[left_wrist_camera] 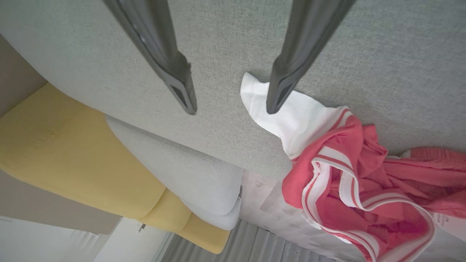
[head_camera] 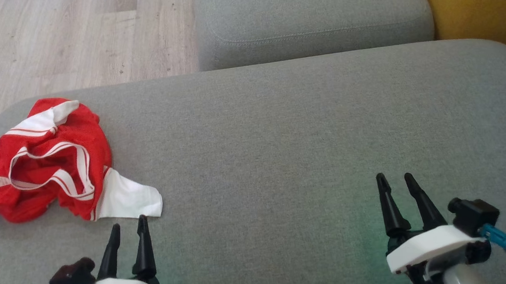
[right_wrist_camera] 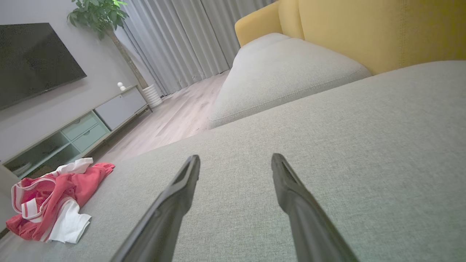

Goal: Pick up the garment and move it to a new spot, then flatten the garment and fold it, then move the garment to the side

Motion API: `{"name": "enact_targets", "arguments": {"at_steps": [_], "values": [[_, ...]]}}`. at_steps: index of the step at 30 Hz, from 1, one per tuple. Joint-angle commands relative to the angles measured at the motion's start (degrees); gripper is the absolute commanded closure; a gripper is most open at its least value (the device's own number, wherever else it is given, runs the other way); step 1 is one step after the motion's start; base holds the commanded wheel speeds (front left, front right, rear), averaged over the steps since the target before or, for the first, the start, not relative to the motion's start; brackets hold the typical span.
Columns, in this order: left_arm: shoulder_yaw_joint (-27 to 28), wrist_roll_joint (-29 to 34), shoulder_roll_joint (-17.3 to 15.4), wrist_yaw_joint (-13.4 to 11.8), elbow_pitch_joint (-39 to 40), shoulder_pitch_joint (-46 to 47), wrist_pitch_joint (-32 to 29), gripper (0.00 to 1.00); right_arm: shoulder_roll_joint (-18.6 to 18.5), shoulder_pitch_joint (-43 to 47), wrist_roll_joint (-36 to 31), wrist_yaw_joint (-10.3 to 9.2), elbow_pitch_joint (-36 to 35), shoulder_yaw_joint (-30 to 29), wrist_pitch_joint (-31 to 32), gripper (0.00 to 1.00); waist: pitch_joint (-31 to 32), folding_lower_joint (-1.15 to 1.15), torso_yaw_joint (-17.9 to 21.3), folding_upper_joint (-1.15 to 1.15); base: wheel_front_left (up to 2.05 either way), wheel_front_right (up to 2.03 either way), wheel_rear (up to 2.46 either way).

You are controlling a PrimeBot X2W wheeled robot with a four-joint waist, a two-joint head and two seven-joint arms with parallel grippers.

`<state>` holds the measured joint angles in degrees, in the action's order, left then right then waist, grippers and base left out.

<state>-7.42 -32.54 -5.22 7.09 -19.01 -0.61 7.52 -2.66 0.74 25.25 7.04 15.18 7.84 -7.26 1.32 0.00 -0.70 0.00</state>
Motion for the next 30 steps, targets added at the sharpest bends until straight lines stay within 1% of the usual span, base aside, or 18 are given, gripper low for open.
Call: {"name": "enact_targets", "arguments": {"at_steps": [1, 11, 19, 23, 30], "values": [[0.80, 2.26, -1.34, 0.23, 1.21, 0.97, 0.89, 0.00, -0.71, -1.23, -2.45, 0.31, -2.20, 1.48, -1.12, 0.00, 0.08, 0.00, -0.09, 0.00, 0.00, 0.00, 0.00], [0.64, 9.02, -1.96, -0.44, 0.24, 1.08, 2.58, 0.00, -0.56, -0.83, -9.39, 0.34, -2.26, 1.99, -2.81, 0.00, 0.36, 0.00, -0.55, 0.00, 0.00, 0.00, 0.00], [1.37, 14.01, -2.46, -0.92, 0.48, 1.23, 3.92, 0.00, -0.28, -0.19, -12.91, 0.37, -1.66, 1.57, -4.16, 0.00, 0.38, 0.00, -0.73, 0.00, 0.00, 0.00, 0.00], [1.65, 17.04, -2.52, -0.92, 0.29, 1.06, 4.76, 0.00, -0.20, 0.15, -15.13, 0.39, -1.42, 1.34, -5.01, 0.00, 0.46, 0.00, -0.69, 0.00, 0.00, 0.00, 0.00], [2.22, 20.68, -2.34, -0.73, -0.83, 0.71, 5.94, 0.00, -0.19, 0.36, -17.09, 0.42, -1.35, 0.53, -6.19, 0.00, 0.49, 0.00, -0.61, 0.00, 0.00, 0.00, 0.00]]}}
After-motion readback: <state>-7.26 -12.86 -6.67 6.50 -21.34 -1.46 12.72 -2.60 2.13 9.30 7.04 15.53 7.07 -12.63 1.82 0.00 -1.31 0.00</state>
